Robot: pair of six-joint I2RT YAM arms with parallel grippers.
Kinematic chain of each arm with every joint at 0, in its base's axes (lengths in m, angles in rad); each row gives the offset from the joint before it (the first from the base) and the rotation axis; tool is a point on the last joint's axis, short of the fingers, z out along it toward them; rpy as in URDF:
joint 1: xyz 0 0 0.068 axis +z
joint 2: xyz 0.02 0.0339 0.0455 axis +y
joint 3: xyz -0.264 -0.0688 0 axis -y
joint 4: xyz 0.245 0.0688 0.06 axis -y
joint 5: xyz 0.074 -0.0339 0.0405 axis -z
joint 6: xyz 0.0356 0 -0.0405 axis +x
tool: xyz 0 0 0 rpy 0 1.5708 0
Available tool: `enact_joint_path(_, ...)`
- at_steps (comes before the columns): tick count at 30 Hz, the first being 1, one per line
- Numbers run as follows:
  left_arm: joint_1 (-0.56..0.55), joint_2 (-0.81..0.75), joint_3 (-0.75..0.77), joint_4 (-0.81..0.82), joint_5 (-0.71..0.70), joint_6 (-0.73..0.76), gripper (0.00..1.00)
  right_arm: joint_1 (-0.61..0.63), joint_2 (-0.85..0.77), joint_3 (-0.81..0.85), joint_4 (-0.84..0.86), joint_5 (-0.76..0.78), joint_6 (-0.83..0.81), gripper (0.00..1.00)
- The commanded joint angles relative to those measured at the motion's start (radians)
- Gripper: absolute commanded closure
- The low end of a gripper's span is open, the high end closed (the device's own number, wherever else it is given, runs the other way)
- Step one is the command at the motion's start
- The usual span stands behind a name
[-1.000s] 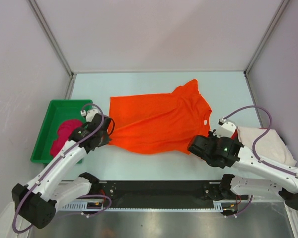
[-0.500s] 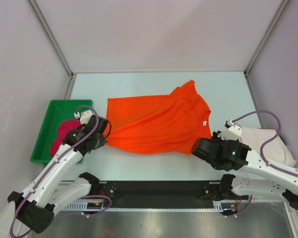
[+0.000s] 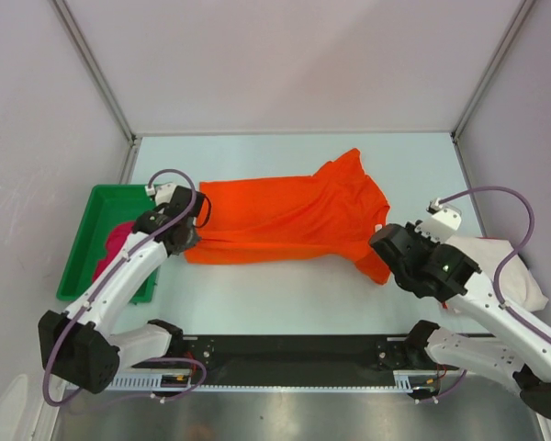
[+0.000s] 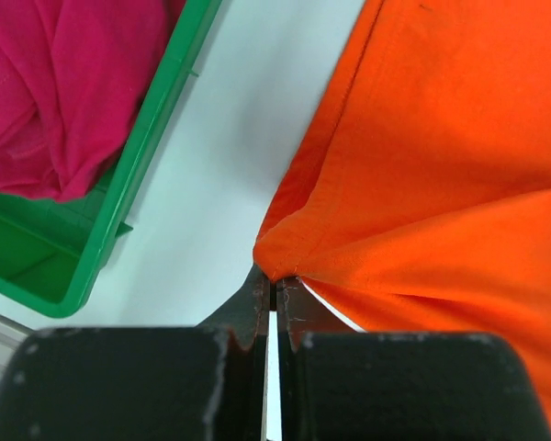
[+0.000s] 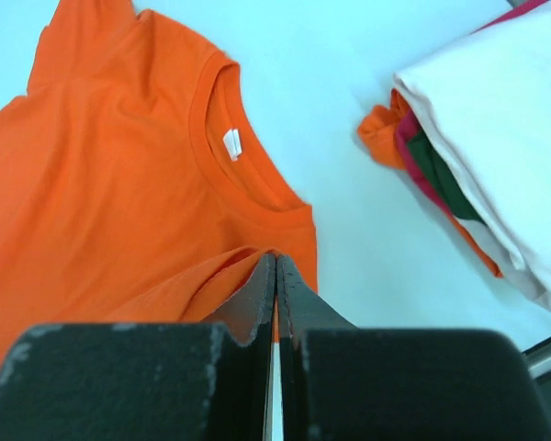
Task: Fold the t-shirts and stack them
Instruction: Fold the flattened tshirt in 1/3 of the way
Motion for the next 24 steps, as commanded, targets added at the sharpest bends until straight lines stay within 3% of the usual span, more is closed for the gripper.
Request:
enact_joint_path(1, 0.032, 0.026, 0.052, 0.069, -0.001, 0.065, 1.0, -0.089, -0.014, 0.012, 0.154, -0.007, -0.217, 1.0)
enact_joint_path(8, 0.055, 0.081, 0.055, 0.097, 0.006, 0.077, 1.0, -0.196, -0.008, -0.035, 0.286, -0.091, -0.335, 1.0)
enact_joint_path(24, 0.11, 0.28, 0.141, 0.146, -0.004, 0.068, 1.0, -0.357, 0.265, 0.026, 0.608, -0.223, -0.521, 1.0)
